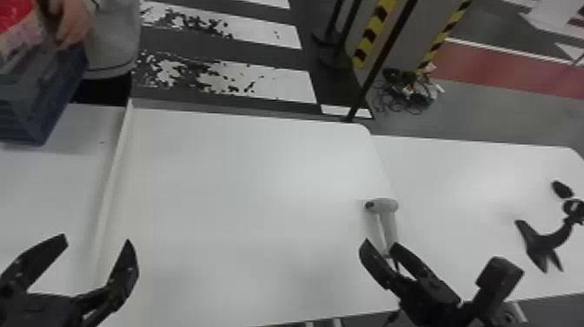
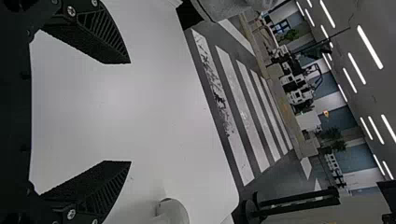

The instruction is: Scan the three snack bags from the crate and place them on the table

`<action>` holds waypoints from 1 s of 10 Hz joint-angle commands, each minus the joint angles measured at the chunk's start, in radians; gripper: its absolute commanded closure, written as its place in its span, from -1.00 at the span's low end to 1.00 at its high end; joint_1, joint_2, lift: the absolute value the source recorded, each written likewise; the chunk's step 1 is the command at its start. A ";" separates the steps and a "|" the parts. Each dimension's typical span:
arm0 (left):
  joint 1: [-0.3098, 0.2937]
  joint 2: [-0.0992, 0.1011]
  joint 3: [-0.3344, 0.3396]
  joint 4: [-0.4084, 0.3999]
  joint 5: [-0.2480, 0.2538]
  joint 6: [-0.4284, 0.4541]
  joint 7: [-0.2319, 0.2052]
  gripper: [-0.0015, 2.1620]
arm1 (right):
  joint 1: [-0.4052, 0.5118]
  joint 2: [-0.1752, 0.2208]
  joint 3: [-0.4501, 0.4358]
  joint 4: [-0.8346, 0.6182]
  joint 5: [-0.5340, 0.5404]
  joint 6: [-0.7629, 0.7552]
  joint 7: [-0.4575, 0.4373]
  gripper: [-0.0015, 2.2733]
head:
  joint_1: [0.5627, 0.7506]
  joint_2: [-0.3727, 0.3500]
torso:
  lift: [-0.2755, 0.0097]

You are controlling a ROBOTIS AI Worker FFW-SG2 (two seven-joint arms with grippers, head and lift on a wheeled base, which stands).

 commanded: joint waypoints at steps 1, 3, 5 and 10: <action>0.000 0.000 0.000 0.002 -0.001 -0.004 0.000 -0.93 | 0.000 0.000 0.000 0.000 0.000 0.000 0.000 -0.89 | 0.41 -0.79 | 0.50; 0.002 0.000 0.000 0.002 -0.002 -0.016 -0.006 -0.93 | 0.000 0.000 0.000 0.000 -0.002 0.000 0.000 -0.89 | 0.41 -0.79 | 0.50; 0.002 0.000 0.000 0.003 -0.002 -0.019 -0.011 -0.93 | -0.002 0.000 0.000 0.000 -0.002 0.000 0.000 -0.89 | 0.41 -0.79 | 0.50; 0.003 0.002 0.001 0.010 -0.001 -0.050 -0.012 -0.93 | -0.003 0.000 0.000 0.000 -0.002 0.003 0.000 -0.89 | 0.41 -0.80 | 0.50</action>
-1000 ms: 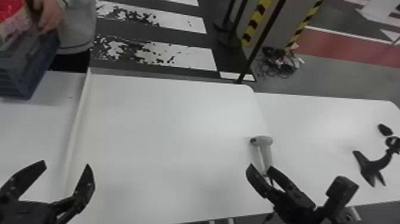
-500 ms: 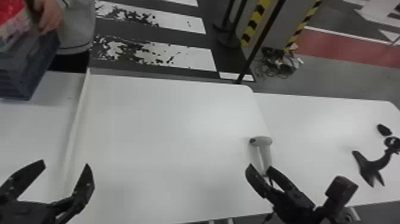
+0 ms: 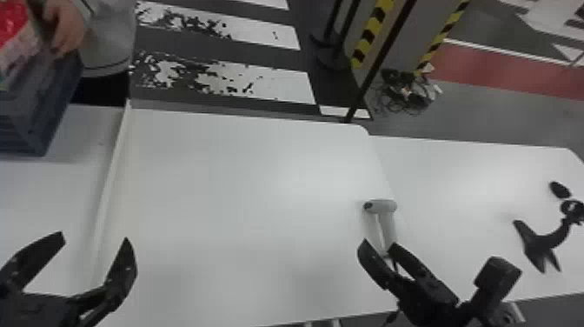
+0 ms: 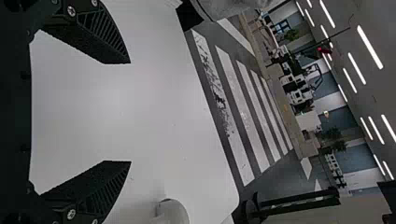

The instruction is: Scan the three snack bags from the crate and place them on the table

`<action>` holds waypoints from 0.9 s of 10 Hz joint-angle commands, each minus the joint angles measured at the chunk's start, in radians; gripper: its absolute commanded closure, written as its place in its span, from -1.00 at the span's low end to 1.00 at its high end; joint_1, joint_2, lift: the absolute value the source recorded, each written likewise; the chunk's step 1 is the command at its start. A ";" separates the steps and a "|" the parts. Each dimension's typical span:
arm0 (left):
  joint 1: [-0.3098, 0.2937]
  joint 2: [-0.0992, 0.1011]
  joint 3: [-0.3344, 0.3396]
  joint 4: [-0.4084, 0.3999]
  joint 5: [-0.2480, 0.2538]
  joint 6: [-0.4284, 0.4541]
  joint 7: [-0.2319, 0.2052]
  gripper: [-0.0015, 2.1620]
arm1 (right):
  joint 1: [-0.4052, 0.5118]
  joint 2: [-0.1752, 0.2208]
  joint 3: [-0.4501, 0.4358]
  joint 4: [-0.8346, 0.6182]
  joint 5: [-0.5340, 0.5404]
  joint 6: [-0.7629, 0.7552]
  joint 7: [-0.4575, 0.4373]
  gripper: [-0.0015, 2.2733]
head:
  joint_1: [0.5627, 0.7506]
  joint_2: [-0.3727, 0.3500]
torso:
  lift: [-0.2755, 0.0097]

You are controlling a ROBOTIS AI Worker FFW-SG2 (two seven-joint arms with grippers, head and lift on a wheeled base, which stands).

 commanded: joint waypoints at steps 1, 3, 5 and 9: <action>0.003 0.001 0.002 0.002 0.001 -0.018 0.004 -0.93 | -0.001 0.000 0.000 0.000 0.000 0.000 0.000 -0.89 | 0.41 -0.79 | 0.50; 0.007 0.002 0.009 0.019 0.001 -0.064 0.008 -0.93 | -0.001 0.000 -0.001 0.002 0.000 0.000 0.000 -0.89 | 0.41 -0.77 | 0.50; 0.016 0.005 0.020 0.040 0.003 -0.126 0.009 -0.93 | -0.001 0.000 -0.001 0.002 0.000 0.000 0.002 -0.89 | 0.41 -0.76 | 0.50; 0.055 0.007 0.049 0.000 0.024 -0.166 -0.011 -0.92 | 0.007 0.002 0.000 0.000 -0.005 0.000 0.003 -0.89 | 0.41 -0.68 | 0.50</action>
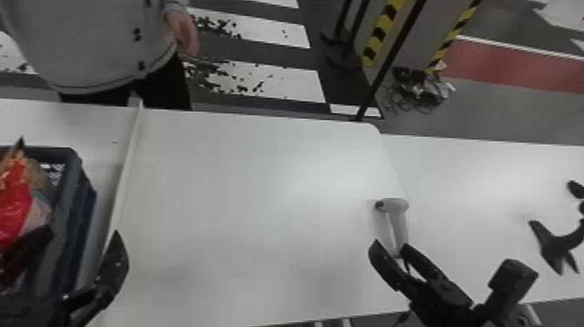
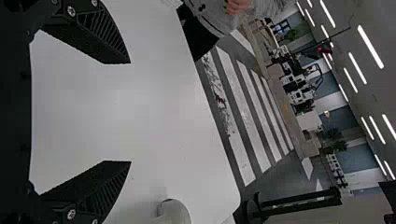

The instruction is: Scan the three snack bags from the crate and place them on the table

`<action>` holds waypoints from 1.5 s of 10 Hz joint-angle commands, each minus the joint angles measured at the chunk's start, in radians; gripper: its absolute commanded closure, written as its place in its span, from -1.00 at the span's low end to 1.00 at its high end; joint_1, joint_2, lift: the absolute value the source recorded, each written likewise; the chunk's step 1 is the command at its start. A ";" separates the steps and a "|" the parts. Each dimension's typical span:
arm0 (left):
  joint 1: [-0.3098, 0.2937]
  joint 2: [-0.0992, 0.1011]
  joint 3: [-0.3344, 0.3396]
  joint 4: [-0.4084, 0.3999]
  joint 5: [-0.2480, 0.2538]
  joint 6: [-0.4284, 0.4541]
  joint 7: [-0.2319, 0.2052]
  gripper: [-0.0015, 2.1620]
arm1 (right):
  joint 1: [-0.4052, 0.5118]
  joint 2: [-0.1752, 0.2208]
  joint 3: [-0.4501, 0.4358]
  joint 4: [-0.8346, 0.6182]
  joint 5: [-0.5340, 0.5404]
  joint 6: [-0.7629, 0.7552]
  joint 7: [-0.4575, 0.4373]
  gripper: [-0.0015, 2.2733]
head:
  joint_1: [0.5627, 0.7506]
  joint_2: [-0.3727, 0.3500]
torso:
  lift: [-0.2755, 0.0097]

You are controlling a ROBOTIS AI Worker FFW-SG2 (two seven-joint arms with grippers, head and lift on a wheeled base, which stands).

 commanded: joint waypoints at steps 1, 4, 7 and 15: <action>0.009 0.000 0.001 -0.022 0.001 0.003 -0.001 -0.92 | 0.004 -0.001 0.004 -0.002 -0.003 0.000 0.000 -0.89 | 0.41 -0.68 | 0.50; 0.031 0.000 0.011 -0.166 -0.007 0.119 -0.022 -0.92 | 0.009 -0.001 0.003 -0.009 -0.009 0.003 0.002 -0.89 | 0.41 -0.69 | 0.50; 0.126 0.000 0.063 -0.311 -0.017 0.214 0.080 -0.90 | 0.006 -0.002 -0.007 0.002 -0.029 0.018 0.002 -0.89 | 0.41 -0.64 | 0.50; 0.173 -0.049 0.187 -0.175 0.064 0.018 0.103 -0.80 | -0.006 -0.007 0.003 0.003 -0.038 0.034 0.011 -0.89 | 0.41 -0.14 | 0.50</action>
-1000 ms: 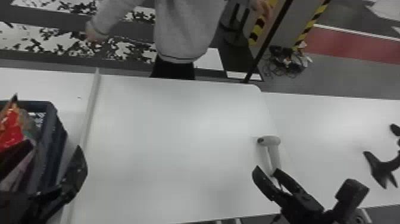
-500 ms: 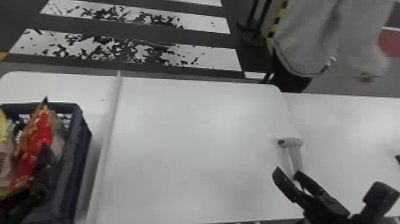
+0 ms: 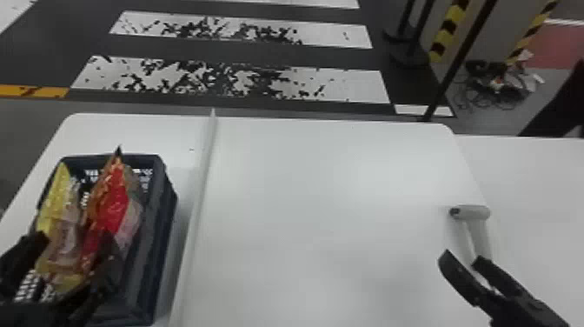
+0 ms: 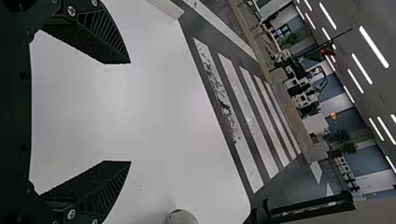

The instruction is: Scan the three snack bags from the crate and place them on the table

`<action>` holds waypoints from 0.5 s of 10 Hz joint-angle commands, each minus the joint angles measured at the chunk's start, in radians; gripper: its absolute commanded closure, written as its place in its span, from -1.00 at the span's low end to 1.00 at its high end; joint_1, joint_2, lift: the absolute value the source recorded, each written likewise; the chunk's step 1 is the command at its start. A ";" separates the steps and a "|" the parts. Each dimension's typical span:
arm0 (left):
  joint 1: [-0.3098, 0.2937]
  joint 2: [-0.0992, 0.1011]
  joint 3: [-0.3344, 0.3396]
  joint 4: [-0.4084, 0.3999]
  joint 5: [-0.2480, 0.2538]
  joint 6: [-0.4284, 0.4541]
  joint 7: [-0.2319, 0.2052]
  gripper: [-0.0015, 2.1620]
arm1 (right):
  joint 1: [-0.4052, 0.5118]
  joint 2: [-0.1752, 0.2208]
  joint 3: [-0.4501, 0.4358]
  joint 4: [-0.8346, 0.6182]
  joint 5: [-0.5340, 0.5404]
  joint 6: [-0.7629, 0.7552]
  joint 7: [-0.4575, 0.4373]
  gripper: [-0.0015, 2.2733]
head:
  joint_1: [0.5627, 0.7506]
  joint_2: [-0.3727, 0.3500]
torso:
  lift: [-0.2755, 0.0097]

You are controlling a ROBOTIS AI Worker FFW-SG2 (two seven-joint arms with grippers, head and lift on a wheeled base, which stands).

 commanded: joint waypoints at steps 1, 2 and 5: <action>-0.027 -0.002 0.001 0.050 0.010 -0.015 -0.014 -0.76 | 0.007 0.000 -0.002 -0.006 0.000 0.000 0.001 -0.89 | 0.41 -0.14 | 0.50; -0.040 -0.002 0.001 0.070 0.018 -0.018 -0.028 -0.75 | 0.011 0.003 -0.004 -0.009 0.000 0.000 0.001 -0.89 | 0.41 -0.14 | 0.50; -0.054 -0.007 0.003 0.081 0.042 0.000 -0.057 0.89 | 0.019 0.005 -0.008 -0.020 -0.005 0.000 0.001 -0.89 | 0.41 -0.17 | 0.50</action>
